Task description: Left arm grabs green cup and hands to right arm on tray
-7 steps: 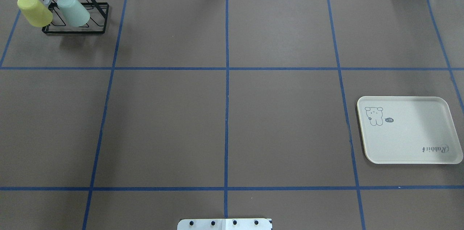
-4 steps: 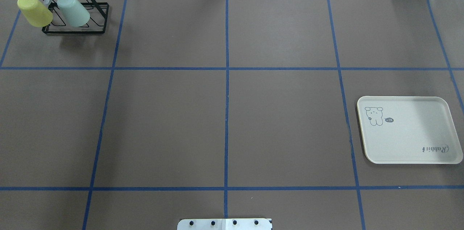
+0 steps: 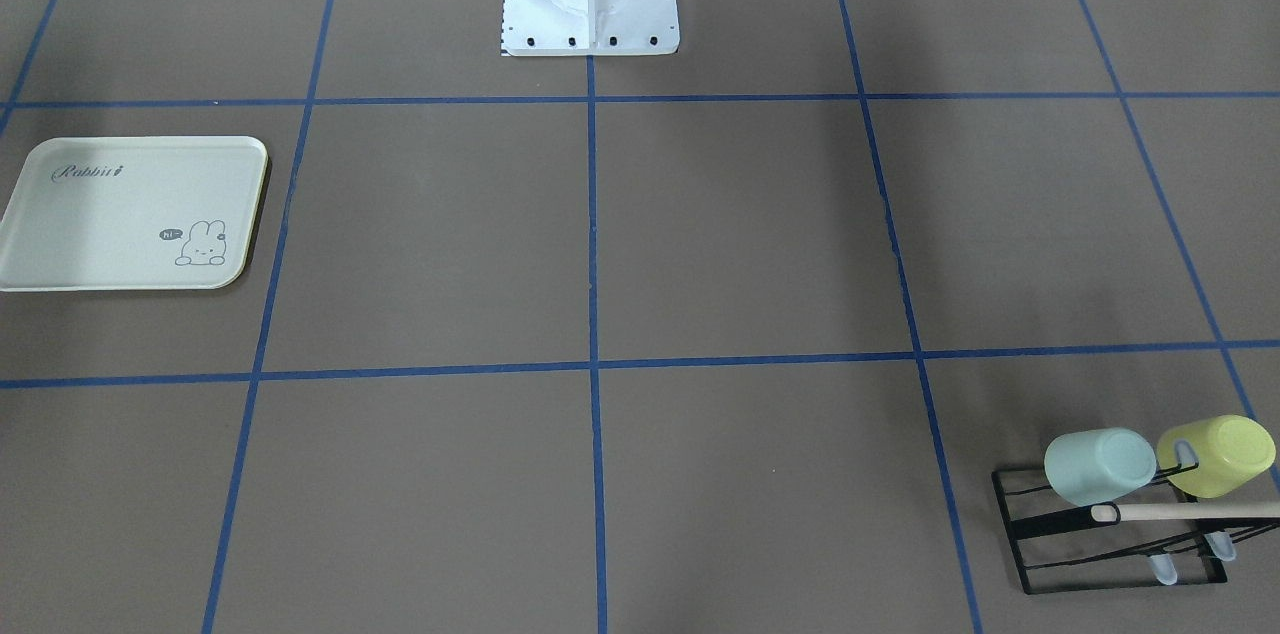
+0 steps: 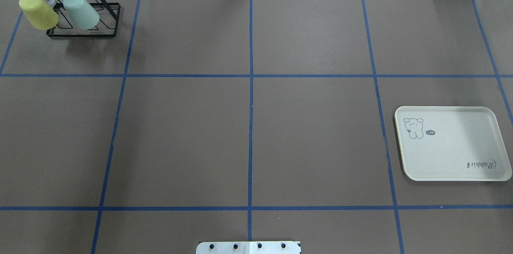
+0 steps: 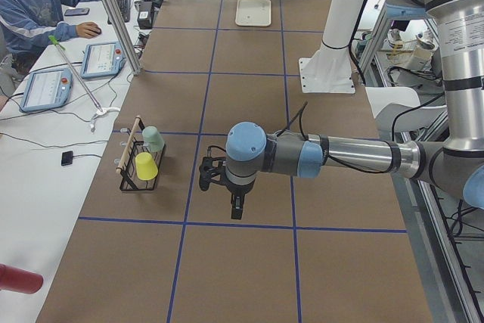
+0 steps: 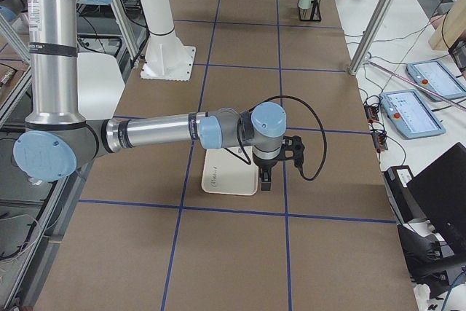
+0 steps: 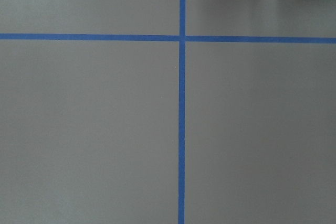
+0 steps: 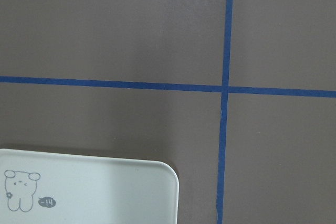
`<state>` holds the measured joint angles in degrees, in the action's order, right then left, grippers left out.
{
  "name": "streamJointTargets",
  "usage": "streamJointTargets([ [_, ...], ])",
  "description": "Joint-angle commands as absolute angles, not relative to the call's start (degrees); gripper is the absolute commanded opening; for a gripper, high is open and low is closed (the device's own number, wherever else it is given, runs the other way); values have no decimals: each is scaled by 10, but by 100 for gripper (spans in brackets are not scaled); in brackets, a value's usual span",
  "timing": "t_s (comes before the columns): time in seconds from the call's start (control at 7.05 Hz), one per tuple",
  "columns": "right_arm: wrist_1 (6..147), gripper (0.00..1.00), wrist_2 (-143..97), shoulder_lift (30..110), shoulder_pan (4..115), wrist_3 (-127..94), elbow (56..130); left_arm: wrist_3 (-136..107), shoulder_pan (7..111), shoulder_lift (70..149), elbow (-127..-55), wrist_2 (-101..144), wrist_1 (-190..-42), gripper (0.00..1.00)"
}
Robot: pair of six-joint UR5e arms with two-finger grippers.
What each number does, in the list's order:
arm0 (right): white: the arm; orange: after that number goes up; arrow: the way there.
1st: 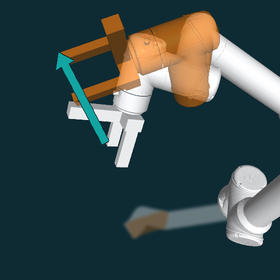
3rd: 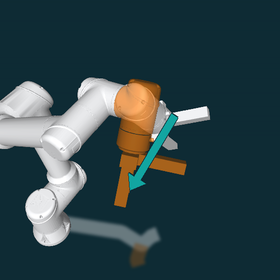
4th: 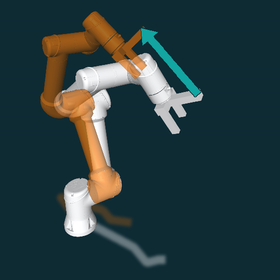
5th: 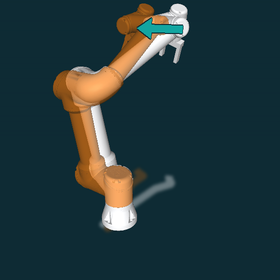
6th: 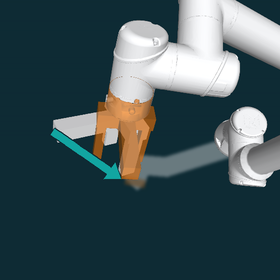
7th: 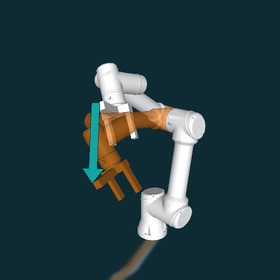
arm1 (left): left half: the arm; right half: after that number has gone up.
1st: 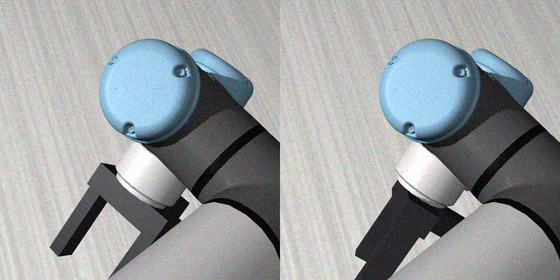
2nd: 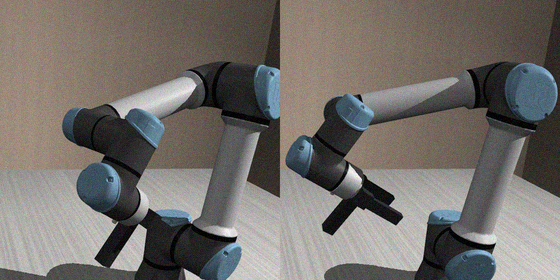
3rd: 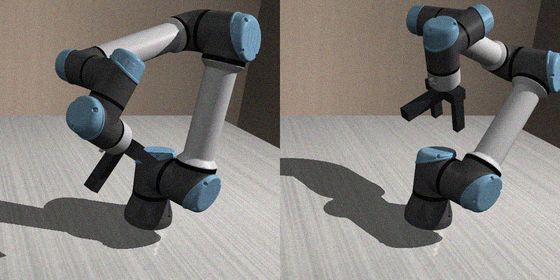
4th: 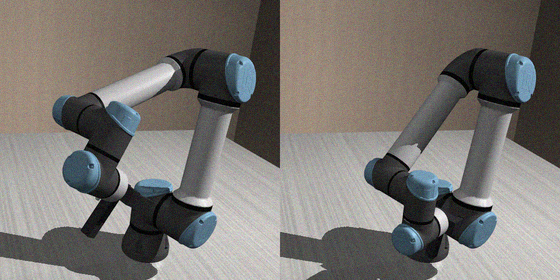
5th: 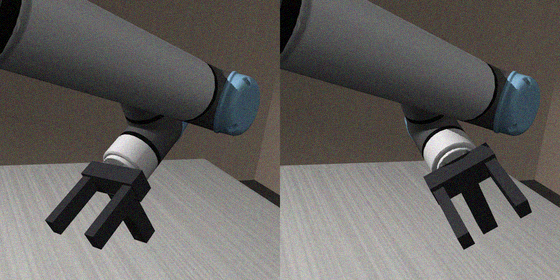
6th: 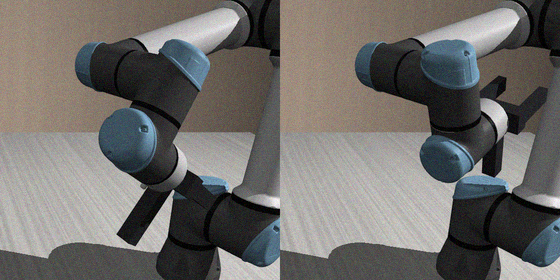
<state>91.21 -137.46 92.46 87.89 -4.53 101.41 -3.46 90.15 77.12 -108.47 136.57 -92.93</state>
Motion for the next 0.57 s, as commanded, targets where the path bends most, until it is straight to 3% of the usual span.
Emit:
streamJointTargets([
  [0.0, 911, 100, -1375, 925, 879, -41, 1015, -62, 847, 812, -1087, 1367, -934, 100],
  [0.28, 877, 100, -1375, 925, 874, -45, 1014, -175, 803, 833, -1082, 1375, -1010, 100],
  [0.43, 852, 100, -1375, 926, 864, -49, 1013, -256, 749, 900, -1084, 1366, -1006, 100],
])
